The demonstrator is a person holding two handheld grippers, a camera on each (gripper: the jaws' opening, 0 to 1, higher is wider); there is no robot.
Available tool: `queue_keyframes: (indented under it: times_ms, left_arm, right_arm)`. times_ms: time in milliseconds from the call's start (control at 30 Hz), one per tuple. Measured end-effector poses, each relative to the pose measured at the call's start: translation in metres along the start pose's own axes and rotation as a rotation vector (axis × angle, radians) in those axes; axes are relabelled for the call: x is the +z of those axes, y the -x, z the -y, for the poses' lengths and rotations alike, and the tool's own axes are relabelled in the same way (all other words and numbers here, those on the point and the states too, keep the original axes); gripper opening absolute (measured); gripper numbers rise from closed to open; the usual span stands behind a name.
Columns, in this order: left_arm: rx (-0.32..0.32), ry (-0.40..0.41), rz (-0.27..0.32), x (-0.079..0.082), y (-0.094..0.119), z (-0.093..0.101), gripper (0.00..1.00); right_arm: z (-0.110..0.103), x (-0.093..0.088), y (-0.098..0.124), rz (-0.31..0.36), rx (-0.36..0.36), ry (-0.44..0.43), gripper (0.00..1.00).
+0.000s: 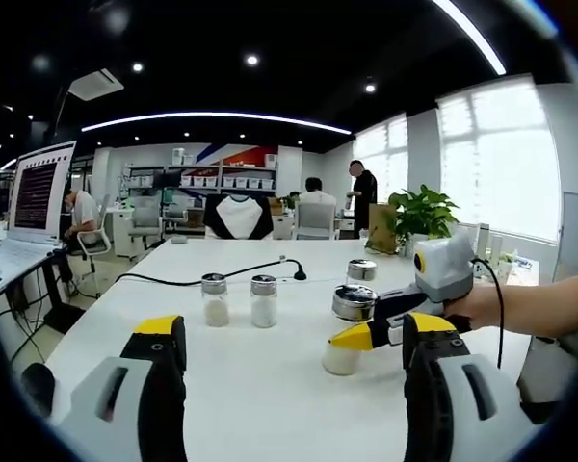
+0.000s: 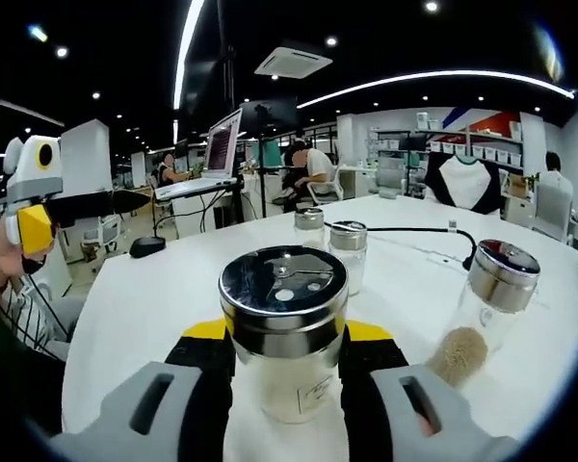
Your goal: Rotate the seasoning bottle until the label or dispensing opening points toward the visible target arrow and the bottle remains upright within the marked orientation range
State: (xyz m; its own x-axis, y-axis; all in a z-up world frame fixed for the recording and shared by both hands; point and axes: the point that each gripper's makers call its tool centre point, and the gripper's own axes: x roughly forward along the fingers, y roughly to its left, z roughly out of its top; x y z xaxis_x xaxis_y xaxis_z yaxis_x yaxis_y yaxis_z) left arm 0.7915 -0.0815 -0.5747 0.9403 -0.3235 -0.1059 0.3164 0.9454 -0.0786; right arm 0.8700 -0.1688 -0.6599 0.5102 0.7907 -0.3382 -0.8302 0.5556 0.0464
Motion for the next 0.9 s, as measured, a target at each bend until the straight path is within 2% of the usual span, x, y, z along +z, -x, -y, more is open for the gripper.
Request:
queue_keyframes:
  times_ms: [167,400,567,900]
  left_arm:
    - [0.004,0.0,0.0,0.0,0.0,-0.002,0.98]
    - [0.005,-0.003,-0.007,-0.002,-0.001,-0.003,0.98]
    - [-0.003,-0.004,-0.012,-0.002,-0.002,0.001,0.98]
    - [-0.006,-0.028,-0.011,-0.003,-0.002,0.004,0.97]
  right_arm:
    - [0.001,0.0,-0.001,0.004,-0.049,-0.015,0.41]
    - [0.01,0.002,-0.005,0.019,-0.179,-0.067,0.41]
    - [0.013,0.002,-0.006,0.005,-0.257,-0.095,0.41]
    - [0.015,0.0,-0.004,0.015,-0.358,-0.126,0.41]
